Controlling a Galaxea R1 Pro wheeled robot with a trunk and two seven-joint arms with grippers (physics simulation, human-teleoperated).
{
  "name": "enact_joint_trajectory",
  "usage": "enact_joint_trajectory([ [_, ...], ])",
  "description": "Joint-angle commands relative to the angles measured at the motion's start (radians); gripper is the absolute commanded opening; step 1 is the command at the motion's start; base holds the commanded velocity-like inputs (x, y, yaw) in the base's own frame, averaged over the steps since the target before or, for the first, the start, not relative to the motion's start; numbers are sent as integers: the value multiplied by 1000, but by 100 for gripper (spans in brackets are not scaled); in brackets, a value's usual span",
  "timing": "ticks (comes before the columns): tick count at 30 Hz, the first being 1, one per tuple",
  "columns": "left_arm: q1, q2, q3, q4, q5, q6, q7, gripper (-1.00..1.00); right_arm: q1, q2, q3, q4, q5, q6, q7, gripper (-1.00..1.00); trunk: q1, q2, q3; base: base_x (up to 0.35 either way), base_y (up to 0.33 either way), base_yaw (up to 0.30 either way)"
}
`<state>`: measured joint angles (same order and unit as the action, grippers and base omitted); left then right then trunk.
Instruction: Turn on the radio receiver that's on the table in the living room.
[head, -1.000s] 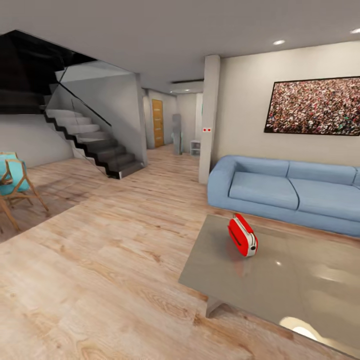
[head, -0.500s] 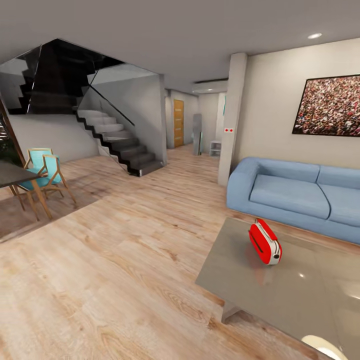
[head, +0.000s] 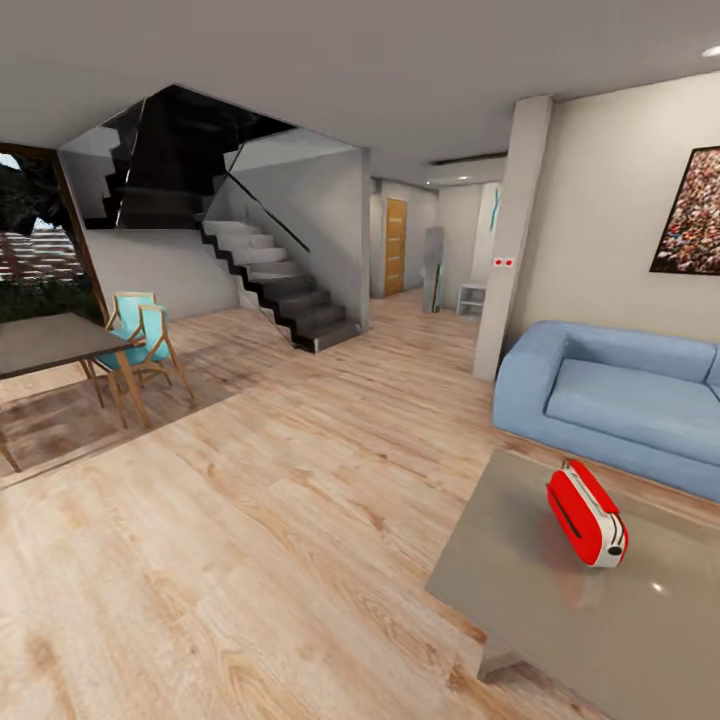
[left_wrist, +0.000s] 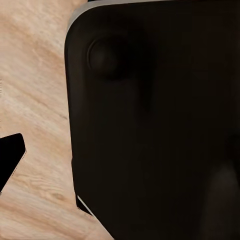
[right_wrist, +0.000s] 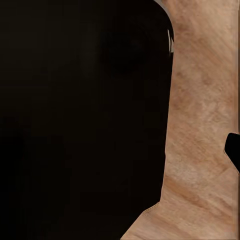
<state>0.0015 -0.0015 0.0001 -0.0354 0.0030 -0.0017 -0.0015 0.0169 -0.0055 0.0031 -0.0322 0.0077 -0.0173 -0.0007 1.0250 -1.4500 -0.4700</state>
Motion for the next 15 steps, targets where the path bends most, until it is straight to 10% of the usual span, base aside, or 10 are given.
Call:
enact_joint_trajectory([
  [1,0,0,-1,0,0,1,0,100,0,0,0,0,0,0,1,100,0,0,0,321,48,36],
  [15,0,0,-2,-1,0,5,0,100,0,0,-2,0,0,-1,-1,100,0,0,0,324,112,96],
])
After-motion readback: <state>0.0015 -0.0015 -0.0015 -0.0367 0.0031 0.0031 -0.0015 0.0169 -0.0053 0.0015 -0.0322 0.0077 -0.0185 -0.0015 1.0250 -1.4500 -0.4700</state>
